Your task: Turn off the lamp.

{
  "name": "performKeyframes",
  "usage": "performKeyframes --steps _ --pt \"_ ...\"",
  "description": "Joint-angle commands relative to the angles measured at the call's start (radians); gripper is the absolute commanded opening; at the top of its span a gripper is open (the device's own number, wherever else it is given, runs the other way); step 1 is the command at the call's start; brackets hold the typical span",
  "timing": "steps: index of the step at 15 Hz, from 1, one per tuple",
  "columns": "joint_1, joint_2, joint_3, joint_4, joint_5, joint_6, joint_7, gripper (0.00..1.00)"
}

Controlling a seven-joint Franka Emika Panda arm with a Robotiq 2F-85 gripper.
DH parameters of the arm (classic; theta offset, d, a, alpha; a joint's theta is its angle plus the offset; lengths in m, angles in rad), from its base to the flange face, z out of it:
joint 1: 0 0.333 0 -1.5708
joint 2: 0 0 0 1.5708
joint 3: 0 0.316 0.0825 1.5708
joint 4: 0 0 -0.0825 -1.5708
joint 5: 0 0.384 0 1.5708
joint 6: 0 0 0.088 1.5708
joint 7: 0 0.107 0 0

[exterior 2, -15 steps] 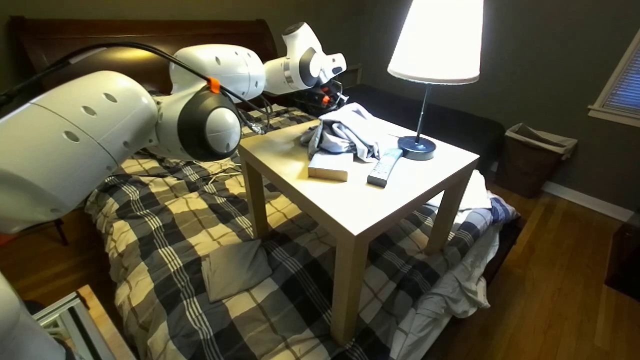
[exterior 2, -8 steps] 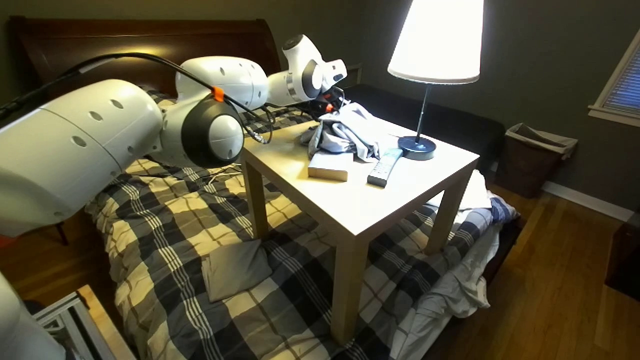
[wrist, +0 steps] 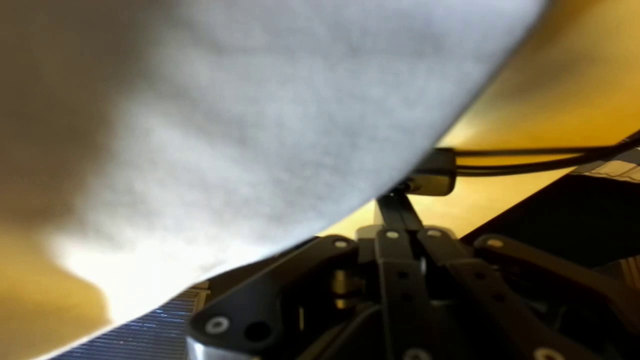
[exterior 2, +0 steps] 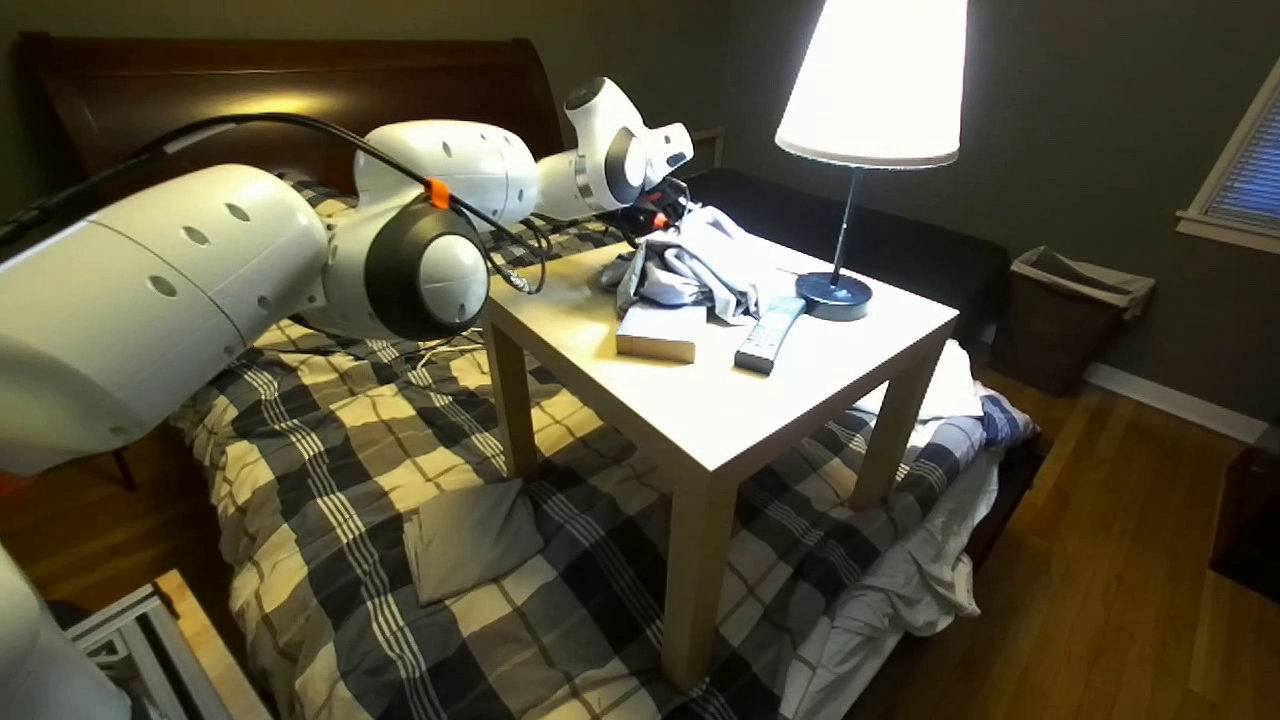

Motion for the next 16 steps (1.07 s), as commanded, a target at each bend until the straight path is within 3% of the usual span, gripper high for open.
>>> performKeyframes --steps 1,16 --pt "0.006 0.011 -0.016 0.009 -0.007 -0.006 0.027 0.00" --pt "0.017 0.002 0.040 0.001 0.015 -0.121 0.000 0.00"
